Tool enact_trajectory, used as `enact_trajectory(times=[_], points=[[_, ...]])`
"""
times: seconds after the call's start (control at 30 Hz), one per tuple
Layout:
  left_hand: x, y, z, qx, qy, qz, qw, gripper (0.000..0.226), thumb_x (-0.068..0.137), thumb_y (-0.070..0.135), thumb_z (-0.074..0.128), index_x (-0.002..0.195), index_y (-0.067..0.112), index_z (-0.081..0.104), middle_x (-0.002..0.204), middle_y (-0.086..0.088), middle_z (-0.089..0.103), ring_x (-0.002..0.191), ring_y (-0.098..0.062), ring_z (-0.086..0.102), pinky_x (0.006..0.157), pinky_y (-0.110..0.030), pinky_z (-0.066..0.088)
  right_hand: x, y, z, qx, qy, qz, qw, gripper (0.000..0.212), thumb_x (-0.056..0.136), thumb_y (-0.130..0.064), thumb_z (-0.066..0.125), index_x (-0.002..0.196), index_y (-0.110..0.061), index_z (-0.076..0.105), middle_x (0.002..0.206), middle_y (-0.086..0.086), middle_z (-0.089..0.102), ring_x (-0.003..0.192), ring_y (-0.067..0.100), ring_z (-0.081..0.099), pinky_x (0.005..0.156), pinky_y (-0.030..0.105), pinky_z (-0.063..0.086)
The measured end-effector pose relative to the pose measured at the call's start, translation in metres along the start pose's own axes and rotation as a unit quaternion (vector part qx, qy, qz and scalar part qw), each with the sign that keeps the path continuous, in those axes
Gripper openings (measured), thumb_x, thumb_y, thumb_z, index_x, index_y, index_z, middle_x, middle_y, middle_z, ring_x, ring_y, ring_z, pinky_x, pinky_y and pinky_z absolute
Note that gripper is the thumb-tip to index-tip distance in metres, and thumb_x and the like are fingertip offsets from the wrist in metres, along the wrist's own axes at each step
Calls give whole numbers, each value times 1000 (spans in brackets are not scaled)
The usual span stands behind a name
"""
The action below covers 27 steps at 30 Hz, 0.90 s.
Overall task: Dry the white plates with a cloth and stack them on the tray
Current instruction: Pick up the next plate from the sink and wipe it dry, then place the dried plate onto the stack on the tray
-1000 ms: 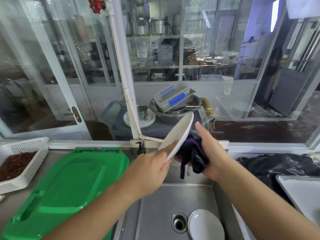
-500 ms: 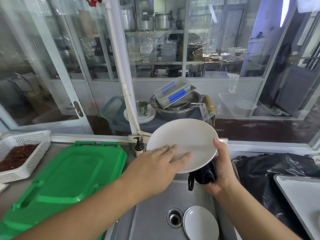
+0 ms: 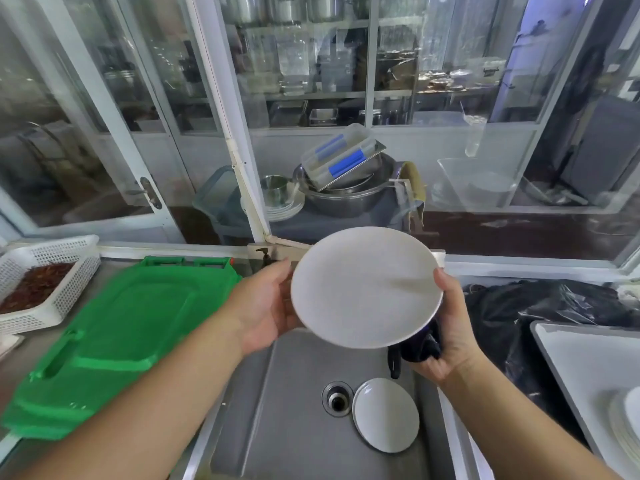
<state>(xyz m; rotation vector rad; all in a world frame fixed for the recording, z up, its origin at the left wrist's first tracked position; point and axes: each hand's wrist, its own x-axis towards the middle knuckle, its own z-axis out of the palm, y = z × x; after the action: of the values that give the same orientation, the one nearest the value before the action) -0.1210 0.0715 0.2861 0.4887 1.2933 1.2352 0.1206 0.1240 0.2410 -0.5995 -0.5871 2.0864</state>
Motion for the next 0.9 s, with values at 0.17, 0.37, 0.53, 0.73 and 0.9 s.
enact_trajectory(times=[0.17, 0.37, 0.53, 0.73, 0.9], points=[[6, -19, -7, -9, -22, -16, 1000, 32, 104, 14, 54, 132, 6, 67, 91, -7, 75, 72, -18, 71, 61, -28, 62, -15, 7, -14, -21, 81, 12, 996, 64, 89, -62, 63, 133, -17, 74, 139, 22, 67, 127, 45, 64, 117, 65, 40], [24, -25, -8, 11, -71, -11, 997, 29, 103, 6, 54, 127, 5, 69, 87, -8, 77, 66, -18, 73, 54, -29, 60, -44, 13, -22, -111, 218, -61, 968, 34, 87, -38, 77, 105, -9, 82, 88, 15, 77, 66, 27, 75, 54, 36, 60], [36, -50, 0, 31, -133, -23, 990, 24, 103, 7, 56, 119, 9, 74, 99, -14, 80, 74, -22, 77, 56, -32, 60, -78, 16, -41, -183, 317, -122, 923, 19, 89, -10, 78, 108, -9, 76, 100, 22, 78, 79, 37, 78, 65, 43, 64], [30, -98, 33, 87, -207, -83, 971, 23, 104, 8, 56, 122, 7, 71, 106, -19, 78, 80, -26, 75, 61, -35, 62, -149, 28, -72, -203, 419, -117, 877, 19, 75, -10, 88, 92, -16, 81, 104, 26, 78, 87, 43, 78, 79, 59, 64], [3, -134, 83, 131, -258, -123, 949, 28, 106, 10, 54, 129, 7, 69, 119, -22, 75, 92, -30, 71, 68, -37, 64, -219, 31, -99, -158, 503, -105, 843, 14, 68, -15, 84, 80, -14, 77, 87, 19, 75, 70, 35, 73, 69, 44, 63]])
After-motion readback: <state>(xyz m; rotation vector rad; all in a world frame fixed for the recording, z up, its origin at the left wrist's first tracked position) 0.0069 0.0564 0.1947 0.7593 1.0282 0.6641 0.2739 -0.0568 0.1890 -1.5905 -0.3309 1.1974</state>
